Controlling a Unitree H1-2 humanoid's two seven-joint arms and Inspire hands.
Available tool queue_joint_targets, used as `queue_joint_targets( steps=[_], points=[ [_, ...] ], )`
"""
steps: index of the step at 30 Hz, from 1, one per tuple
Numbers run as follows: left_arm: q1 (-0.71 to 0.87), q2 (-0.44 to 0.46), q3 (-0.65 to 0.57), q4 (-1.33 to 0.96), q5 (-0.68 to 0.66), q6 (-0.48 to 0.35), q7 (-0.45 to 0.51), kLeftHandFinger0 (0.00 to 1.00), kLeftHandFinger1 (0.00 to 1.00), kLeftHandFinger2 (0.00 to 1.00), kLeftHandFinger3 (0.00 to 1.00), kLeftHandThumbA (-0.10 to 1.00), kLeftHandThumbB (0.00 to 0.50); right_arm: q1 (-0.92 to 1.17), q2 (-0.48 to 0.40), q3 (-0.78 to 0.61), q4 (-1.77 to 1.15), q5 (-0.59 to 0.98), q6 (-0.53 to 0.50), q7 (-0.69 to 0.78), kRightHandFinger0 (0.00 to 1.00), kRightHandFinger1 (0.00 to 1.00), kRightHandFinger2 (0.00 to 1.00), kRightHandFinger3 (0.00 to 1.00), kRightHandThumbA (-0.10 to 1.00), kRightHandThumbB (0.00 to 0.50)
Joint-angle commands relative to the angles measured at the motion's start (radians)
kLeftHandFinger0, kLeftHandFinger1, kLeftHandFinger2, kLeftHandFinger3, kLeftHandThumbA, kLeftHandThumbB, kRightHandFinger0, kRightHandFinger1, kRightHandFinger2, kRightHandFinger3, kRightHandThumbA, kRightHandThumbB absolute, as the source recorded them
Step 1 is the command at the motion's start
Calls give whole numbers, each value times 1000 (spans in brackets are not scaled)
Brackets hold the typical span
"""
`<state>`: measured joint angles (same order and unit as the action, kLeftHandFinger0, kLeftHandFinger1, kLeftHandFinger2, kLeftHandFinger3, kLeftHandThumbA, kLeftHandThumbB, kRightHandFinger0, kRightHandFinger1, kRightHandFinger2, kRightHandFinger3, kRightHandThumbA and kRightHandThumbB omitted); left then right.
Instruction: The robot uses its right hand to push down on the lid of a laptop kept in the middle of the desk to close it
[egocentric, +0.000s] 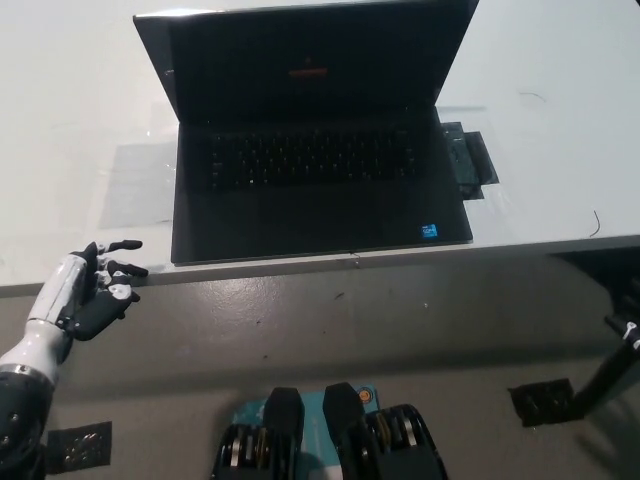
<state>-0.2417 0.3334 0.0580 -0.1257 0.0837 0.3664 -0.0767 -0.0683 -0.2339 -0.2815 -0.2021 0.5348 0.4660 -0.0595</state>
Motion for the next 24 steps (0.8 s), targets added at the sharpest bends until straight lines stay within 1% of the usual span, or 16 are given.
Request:
queue_joint_targets(
  steps=[1, 4, 5, 7, 9, 10, 13, 14, 15, 18, 19, 20, 21, 22, 23, 24],
  points=[
    [-34, 26, 1, -32, 17, 13, -9, 339, 411, 539, 704, -31, 11, -34, -63, -8, -69, 47, 4, -63, 773, 744, 753, 942, 1000, 210],
    [-28, 25, 5, -36, 16, 20, -8, 315, 401, 524, 699, -34, 12, -83, -122, 8, -98, 50, 4, -92, 772, 744, 755, 930, 1000, 217],
    [-30, 20, 8, -43, 17, 47, -3, 275, 383, 513, 691, -35, 17, -128, -160, 21, -116, 66, 4, -105, 766, 744, 767, 928, 1000, 242],
    [-29, 19, 7, -44, 18, 51, -3, 271, 381, 511, 689, -36, 17, -129, -169, 29, -118, 76, 4, -116, 764, 744, 770, 928, 1000, 244],
    [-25, 19, 8, -41, 12, 33, -6, 271, 376, 502, 658, -63, 16, -208, -236, 69, -154, 99, 4, -167, 776, 756, 801, 956, 1000, 179],
    [-25, 17, 14, -38, -1, 27, -9, 265, 369, 493, 650, -82, 13, -236, -251, 85, -166, 103, 4, -194, 787, 761, 812, 960, 1000, 162],
    [-25, 25, 9, -38, 8, 30, -14, 305, 395, 522, 681, -34, 16, -330, -328, 160, -192, 155, 4, -273, 853, 816, 864, 1000, 1000, 146],
    [-23, 33, 4, -39, 16, 26, -17, 267, 375, 512, 691, -14, 15, -388, -359, 200, -192, 155, 4, -293, 858, 818, 859, 1000, 1000, 99],
    [-23, 35, 4, -38, 14, 25, -20, 277, 381, 513, 693, -5, 15, -413, -378, 227, -188, 149, 4, -300, 875, 839, 863, 1000, 1000, 75],
    [-24, 41, 0, -35, 18, 29, -26, 279, 384, 506, 692, 16, 15, -467, -401, 265, -162, 155, 4, -303, 894, 848, 853, 1000, 1000, 93],
    [-25, 43, -2, -34, 24, 35, -25, 250, 361, 482, 680, 37, 23, -507, -397, 275, -128, 139, 4, -280, 877, 834, 832, 981, 1000, 166],
    [-26, 42, -2, -34, 26, 36, -25, 248, 359, 479, 678, 37, 22, -525, -400, 286, -115, 130, 4, -273, 865, 824, 825, 971, 1000, 171],
    [-29, 42, -1, -30, 25, 33, -25, 228, 346, 470, 674, 22, 20, -552, -401, 298, -88, 109, 4, -254, 849, 820, 829, 956, 1000, 149],
    [-29, 44, -3, -27, 27, 22, -25, 212, 329, 458, 669, 8, 17, -577, -391, 301, -70, 92, 4, -230, 816, 802, 817, 946, 1000, 160],
    [-29, 47, -8, -27, 28, 21, -31, 282, 367, 483, 681, -9, 3, -617, -382, 318, -43, 67, 4, -214, 810, 791, 809, 936, 1000, 184],
    [-29, 49, -9, -27, 29, 21, -33, 315, 381, 493, 690, -23, 0, -628, -380, 323, -36, 61, 4, -210, 803, 779, 799, 923, 1000, 188]
  ],
)
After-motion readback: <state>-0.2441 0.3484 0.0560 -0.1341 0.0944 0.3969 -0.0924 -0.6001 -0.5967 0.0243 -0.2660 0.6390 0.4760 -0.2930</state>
